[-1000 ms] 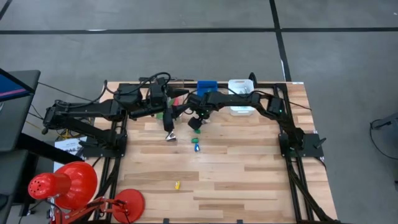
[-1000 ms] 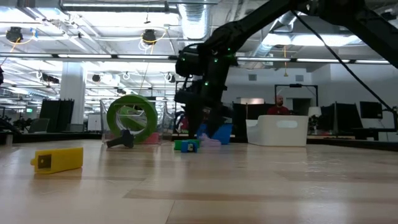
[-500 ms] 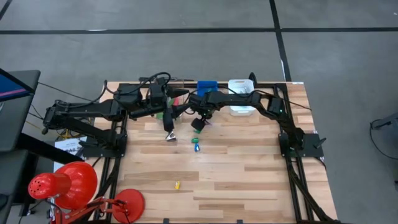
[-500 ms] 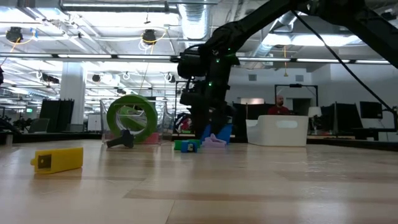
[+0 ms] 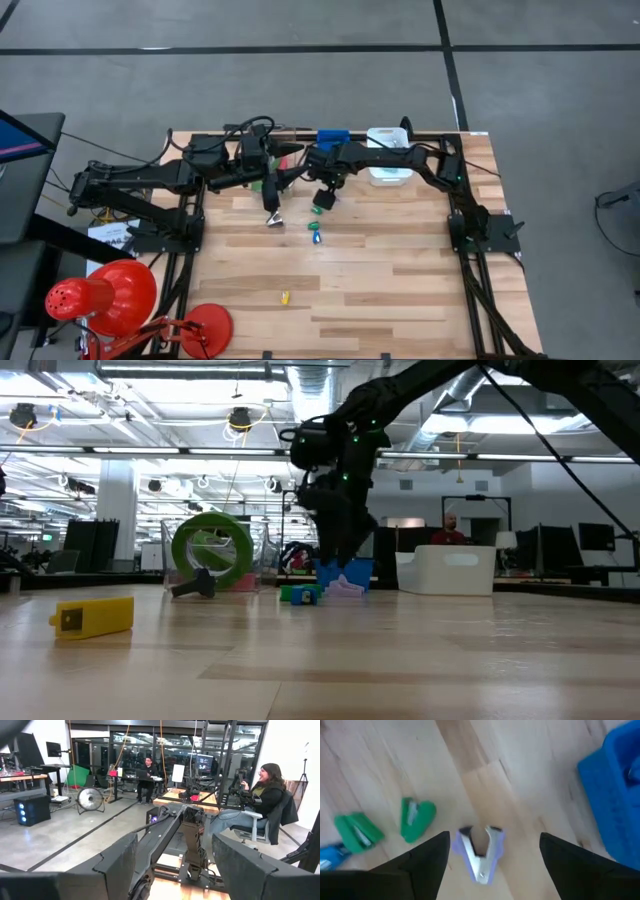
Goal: Pick and place Stapler, Stapler remover, tape
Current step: Put the purple stapler remover into the white bin
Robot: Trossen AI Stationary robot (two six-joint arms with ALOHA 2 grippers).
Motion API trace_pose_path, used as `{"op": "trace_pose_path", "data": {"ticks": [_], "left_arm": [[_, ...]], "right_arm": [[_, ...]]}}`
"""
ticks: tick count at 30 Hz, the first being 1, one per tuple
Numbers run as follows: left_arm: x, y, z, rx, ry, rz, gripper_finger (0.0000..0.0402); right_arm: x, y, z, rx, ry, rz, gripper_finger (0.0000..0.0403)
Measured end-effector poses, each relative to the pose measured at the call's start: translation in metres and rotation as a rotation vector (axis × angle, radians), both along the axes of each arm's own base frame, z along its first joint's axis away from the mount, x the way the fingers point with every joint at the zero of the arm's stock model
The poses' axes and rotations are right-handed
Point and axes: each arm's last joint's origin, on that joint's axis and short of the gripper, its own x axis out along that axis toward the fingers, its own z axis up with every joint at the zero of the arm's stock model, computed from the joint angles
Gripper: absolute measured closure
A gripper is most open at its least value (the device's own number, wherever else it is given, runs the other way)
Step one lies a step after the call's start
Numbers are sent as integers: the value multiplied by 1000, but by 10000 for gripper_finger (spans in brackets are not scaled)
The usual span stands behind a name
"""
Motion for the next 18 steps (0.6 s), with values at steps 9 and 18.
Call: {"op": "trace_pose_path", "data": {"ticks": [9, 18], "left_arm": [[0, 0, 0, 0, 0, 0, 156], [0, 0, 0, 0, 0, 0, 156]], "right_arm": [[-8, 0, -17, 13, 75, 36, 153], [-12, 1, -25, 17, 88, 35, 213]]}}
